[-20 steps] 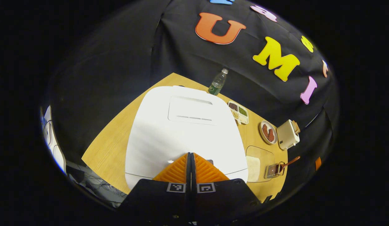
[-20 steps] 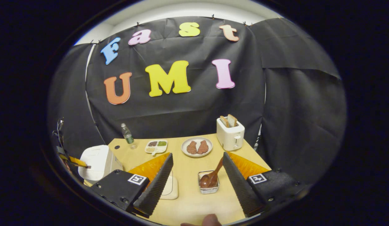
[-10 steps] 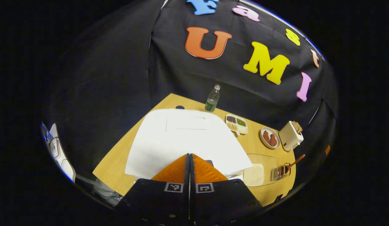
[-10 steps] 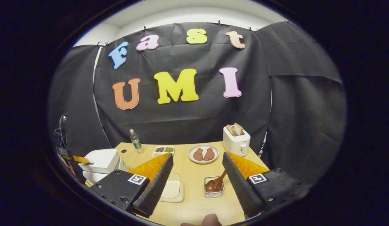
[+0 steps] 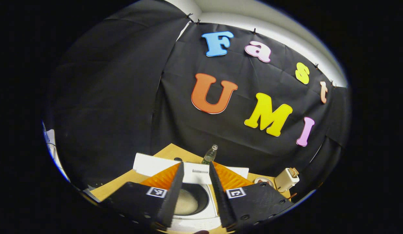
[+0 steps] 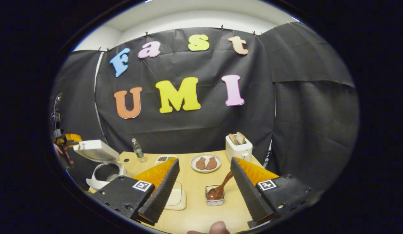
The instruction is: Close the left gripper, press the button to open the rice cooker; take a wooden spoon from the chopstick holder with the right hand, scoop a spoonful of rice and pour it into the rice cooker, then put the wooden spoon back into the chopstick holder.
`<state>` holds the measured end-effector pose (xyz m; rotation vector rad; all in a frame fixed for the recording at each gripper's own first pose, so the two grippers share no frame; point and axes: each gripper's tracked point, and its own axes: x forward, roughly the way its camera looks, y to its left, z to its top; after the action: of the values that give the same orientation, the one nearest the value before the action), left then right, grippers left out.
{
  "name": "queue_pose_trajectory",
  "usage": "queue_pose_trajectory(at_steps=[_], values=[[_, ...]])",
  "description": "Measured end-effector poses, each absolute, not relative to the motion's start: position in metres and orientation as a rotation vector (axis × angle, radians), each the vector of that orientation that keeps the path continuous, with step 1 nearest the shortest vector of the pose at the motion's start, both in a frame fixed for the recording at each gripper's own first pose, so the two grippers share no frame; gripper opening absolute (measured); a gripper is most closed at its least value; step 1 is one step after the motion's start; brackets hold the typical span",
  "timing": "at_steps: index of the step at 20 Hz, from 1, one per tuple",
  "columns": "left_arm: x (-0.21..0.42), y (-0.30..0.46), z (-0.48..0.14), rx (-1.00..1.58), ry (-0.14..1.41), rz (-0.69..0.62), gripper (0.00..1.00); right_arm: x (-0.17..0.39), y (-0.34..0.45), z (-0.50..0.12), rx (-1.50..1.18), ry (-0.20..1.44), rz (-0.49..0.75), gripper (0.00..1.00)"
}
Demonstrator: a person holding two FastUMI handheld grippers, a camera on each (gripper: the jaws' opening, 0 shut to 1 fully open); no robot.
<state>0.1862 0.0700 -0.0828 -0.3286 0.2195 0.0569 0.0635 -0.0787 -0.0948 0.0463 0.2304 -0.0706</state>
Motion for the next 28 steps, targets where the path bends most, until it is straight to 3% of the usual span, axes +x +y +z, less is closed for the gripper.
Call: queue_pose_trajectory(at_steps=[1, 3, 4, 5, 6, 8, 12, 13, 14, 18, 19, 20, 21, 23, 24, 25, 27, 28], values=[[0.179, 0.073, -0.075, -0.308, 0.197, 0.064, 0.8, 0.061, -0.08, -0.094, 0.044, 0.225, -0.071, 0.96], [0.171, 0.073, -0.058, -0.274, 0.141, 0.069, 0.77, 0.061, -0.084, -0.097, 0.044, 0.228, -0.07, 1.0], [0.166, 0.07, -0.051, -0.259, 0.12, 0.071, 0.94, 0.06, -0.084, -0.1, 0.048, 0.234, -0.064, 1.0], [0.156, 0.064, -0.045, -0.241, 0.106, 0.071, 0.88, 0.06, -0.084, -0.103, 0.054, 0.24, -0.058, 0.96], [0.149, 0.062, -0.042, -0.217, 0.091, 0.082, 0.94, 0.06, -0.086, -0.105, 0.058, 0.246, -0.052, 1.0], [0.134, 0.058, -0.037, -0.17, 0.07, 0.092, 0.94, 0.062, -0.09, -0.117, 0.063, 0.268, -0.038, 0.96], [0.109, 0.036, -0.03, -0.091, 0.046, 0.089, 0.94, 0.069, -0.109, -0.148, 0.091, 0.324, -0.02, 1.0], [0.105, 0.032, -0.029, -0.076, 0.036, 0.092, 0.94, 0.073, -0.115, -0.158, 0.087, 0.339, -0.019, 0.96], [0.102, 0.027, -0.026, -0.065, 0.027, 0.096, 0.94, 0.077, -0.121, -0.168, 0.081, 0.357, -0.016, 1.0], [0.096, 0.013, -0.015, -0.054, 0.0, 0.099, 0.94, 0.105, -0.139, -0.208, 0.094, 0.412, 0.011, 1.0], [0.095, 0.011, -0.015, -0.048, -0.004, 0.098, 0.94, 0.113, -0.142, -0.22, 0.1, 0.425, 0.018, 0.92], [0.098, 0.009, -0.016, -0.037, 0.002, 0.099, 0.94, 0.123, -0.145, -0.233, 0.094, 0.445, 0.023, 0.99], [0.099, 0.008, -0.019, -0.025, 0.016, 0.101, 0.94, 0.13, -0.144, -0.246, 0.086, 0.467, 0.038, 0.89], [0.101, 0.005, -0.027, -0.001, 0.057, 0.103, 0.94, 0.146, -0.149, -0.273, 0.096, 0.513, 0.049, 0.87], [0.1, 0.005, -0.03, 0.001, 0.07, 0.111, 0.94, 0.152, -0.152, -0.288, 0.118, 0.541, 0.046, 0.94], [0.099, 0.005, -0.028, -0.005, 0.073, 0.121, 0.94, 0.159, -0.153, -0.304, 0.144, 0.571, 0.051, 0.92], [0.096, 0.011, -0.031, -0.012, 0.082, 0.159, 0.94, 0.17, -0.154, -0.329, 0.2, 0.619, 0.058, 0.72], [0.093, 0.014, -0.034, -0.017, 0.092, 0.177, 0.94, 0.179, -0.156, -0.338, 0.226, 0.629, 0.06, 0.7]])
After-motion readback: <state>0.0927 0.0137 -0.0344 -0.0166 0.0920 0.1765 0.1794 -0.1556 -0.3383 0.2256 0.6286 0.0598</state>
